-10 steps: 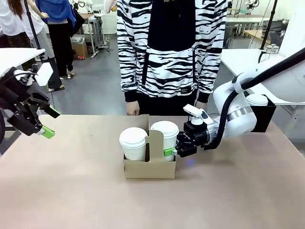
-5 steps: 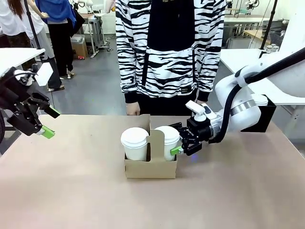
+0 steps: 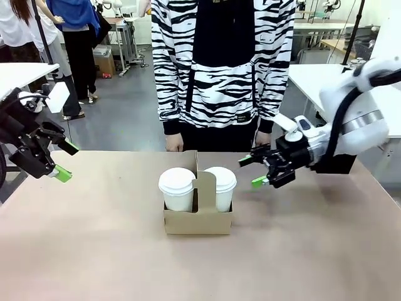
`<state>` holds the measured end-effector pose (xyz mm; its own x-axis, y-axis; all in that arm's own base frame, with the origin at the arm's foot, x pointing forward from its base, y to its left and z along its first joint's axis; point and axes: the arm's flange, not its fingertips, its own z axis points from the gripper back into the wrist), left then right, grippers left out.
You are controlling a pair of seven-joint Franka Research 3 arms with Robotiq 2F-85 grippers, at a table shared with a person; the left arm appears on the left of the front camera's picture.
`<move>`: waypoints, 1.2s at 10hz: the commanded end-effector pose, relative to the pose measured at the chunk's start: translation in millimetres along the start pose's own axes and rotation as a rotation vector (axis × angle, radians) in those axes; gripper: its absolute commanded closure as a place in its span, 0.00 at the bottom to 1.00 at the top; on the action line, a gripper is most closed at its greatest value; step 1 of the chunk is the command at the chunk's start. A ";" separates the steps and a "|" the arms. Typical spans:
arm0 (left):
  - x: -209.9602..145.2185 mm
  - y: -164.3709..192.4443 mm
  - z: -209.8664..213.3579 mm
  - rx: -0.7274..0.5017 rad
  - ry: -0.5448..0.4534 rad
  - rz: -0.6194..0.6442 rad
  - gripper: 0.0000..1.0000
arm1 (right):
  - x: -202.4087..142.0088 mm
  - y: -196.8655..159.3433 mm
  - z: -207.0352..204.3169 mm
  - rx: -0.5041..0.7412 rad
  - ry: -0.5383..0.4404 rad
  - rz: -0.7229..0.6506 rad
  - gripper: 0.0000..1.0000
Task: Pour a drink into a cup and package it in a carrier.
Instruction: Insert the held 600 ml Paper Cup into the Cup Carrier.
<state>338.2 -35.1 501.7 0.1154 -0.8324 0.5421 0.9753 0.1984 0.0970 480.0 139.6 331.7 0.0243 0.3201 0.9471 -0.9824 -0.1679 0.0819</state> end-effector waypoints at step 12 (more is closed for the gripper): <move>-1.8 0.5 0.5 -0.008 -0.014 -0.023 0.00 | 35.7 116.7 119.6 -0.754 0.156 -0.400 0.00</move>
<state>337.6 -35.0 501.8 0.1161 -0.8344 0.5388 0.9757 0.1973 0.0952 387.7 20.8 412.0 0.4504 0.3476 0.8224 -0.7491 0.6483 0.1362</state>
